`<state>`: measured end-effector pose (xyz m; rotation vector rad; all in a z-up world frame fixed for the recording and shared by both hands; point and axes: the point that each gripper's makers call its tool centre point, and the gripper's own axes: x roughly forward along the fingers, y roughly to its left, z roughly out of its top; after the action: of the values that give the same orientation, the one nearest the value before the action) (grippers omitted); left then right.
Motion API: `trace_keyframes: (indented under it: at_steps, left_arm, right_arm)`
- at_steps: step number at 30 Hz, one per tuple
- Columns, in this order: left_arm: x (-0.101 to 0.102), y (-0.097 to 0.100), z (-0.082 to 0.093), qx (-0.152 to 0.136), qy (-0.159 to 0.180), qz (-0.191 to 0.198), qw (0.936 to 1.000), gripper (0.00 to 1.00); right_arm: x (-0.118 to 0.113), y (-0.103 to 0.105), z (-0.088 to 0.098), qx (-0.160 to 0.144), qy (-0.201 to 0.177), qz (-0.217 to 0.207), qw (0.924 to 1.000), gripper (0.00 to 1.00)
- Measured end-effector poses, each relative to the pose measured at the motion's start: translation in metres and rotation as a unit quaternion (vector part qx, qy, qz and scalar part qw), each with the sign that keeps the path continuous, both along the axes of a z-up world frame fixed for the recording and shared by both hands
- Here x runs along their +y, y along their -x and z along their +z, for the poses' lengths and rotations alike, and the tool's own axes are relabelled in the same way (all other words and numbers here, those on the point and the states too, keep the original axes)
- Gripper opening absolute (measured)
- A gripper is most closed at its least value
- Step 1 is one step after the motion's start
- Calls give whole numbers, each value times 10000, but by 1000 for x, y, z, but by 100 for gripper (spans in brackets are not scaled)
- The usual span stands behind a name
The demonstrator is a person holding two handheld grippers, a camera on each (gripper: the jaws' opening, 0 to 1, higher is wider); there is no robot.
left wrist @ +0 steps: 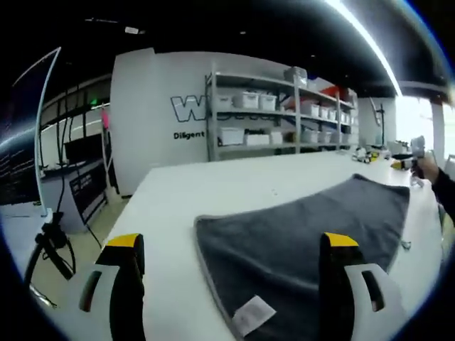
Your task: Open the folded towel by lifting each exposed corner and separating the folded layers until the towel lies flat within the target outline without major curled edges
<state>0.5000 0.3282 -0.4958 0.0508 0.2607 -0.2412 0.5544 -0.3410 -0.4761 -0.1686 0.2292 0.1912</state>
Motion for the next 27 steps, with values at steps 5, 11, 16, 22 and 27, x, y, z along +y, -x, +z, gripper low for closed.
trace_keyframes:
  at_steps: [5, 11, 16, 22, 27]
  left_arm:
    - [-3, 11, 3, -51, 26, -24, 10000, 100]
    - [-11, 27, 7, -153, 13, -45, 9999, 100]
    - [-15, 38, 8, -187, -65, -117, 9997, 100]
    - [-25, 54, -2, -124, 41, -185, 9997, 100]
    - [-29, 66, -5, -157, 79, -188, 9997, 100]
  right_arm:
    - [-2, 15, 1, -39, -8, 65, 10000, 100]
    - [0, 34, -6, -42, -159, 116, 9998, 100]
    - [1, 46, -14, -4, -190, 107, 9998, 100]
    - [9, 64, -9, -74, -209, 155, 9996, 100]
    - [12, 76, -7, -120, -264, 211, 9994, 100]
